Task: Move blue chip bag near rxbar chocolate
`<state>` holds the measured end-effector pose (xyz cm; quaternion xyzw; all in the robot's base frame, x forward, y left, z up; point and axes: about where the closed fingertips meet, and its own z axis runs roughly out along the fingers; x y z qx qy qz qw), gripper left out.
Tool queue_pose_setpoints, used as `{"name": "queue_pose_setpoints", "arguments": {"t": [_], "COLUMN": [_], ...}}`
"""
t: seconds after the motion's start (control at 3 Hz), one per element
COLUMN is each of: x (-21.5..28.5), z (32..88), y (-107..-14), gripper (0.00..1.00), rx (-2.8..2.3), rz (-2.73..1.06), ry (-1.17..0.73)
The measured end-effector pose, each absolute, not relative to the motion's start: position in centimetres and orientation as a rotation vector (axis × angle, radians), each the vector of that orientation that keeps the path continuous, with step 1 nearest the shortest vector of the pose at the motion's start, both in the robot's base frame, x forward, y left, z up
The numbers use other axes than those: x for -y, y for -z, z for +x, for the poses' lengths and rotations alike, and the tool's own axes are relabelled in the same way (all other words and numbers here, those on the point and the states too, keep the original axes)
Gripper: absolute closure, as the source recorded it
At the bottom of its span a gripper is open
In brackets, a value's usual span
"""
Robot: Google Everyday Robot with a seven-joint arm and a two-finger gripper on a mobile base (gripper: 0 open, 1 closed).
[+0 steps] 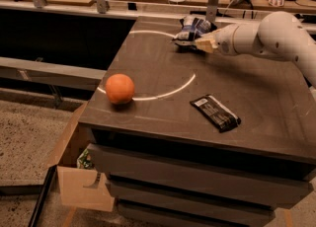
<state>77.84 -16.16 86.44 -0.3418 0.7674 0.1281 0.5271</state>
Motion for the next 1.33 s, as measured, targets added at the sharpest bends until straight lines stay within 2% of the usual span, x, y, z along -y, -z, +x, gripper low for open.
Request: {"name": "queue_pose_setpoints", "arguments": {"t": [0.33,1.33], "x": [18.2,21.2], "z": [76.9,66.1], "y": [-88.4,-91.2], "gripper": [1.00,1.00], "rx": [-1.852,-1.966], "rz": [-0.828,-0.889], "ry": [-0.297,-0.392]}}
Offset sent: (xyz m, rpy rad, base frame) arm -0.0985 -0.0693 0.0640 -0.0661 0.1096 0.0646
